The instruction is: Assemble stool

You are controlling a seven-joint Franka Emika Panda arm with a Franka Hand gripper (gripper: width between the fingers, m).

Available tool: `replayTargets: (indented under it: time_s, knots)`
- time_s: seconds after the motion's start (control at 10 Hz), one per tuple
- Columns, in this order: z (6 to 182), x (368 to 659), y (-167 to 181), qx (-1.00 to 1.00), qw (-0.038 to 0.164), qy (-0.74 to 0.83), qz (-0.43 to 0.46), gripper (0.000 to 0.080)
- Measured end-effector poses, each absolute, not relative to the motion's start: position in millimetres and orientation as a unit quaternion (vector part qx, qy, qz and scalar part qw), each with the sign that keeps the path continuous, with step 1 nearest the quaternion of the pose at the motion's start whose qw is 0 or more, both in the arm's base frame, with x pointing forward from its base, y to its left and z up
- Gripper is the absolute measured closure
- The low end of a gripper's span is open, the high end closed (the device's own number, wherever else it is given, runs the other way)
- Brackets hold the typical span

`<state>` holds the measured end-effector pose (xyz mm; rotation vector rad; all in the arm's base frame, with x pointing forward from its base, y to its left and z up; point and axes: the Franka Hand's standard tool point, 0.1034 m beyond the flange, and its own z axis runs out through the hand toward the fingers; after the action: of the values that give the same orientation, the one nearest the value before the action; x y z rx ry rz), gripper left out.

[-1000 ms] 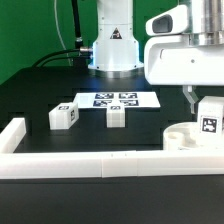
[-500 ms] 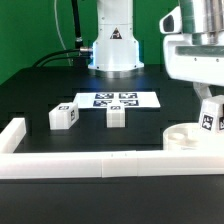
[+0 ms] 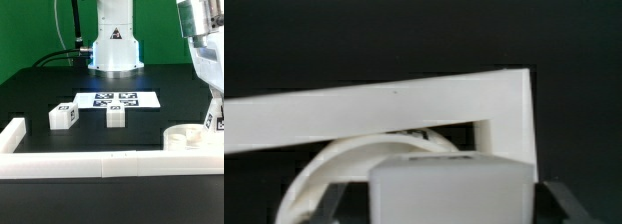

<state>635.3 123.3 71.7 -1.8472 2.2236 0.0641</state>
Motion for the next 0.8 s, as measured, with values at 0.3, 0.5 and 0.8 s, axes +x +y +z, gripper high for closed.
replayTargets:
  time_s: [0.3,0.5,0.8]
  knots:
    - [72.3,638.6,120.7,-0.523,0.149,0.838,0.031,0.0462]
    - [71.8,637.5,124.7,-0.491,0.164,0.856,0.020,0.0462]
    - [72.4,637.2,125.9,-0.538,0.163,0.827,0.013,0.0281]
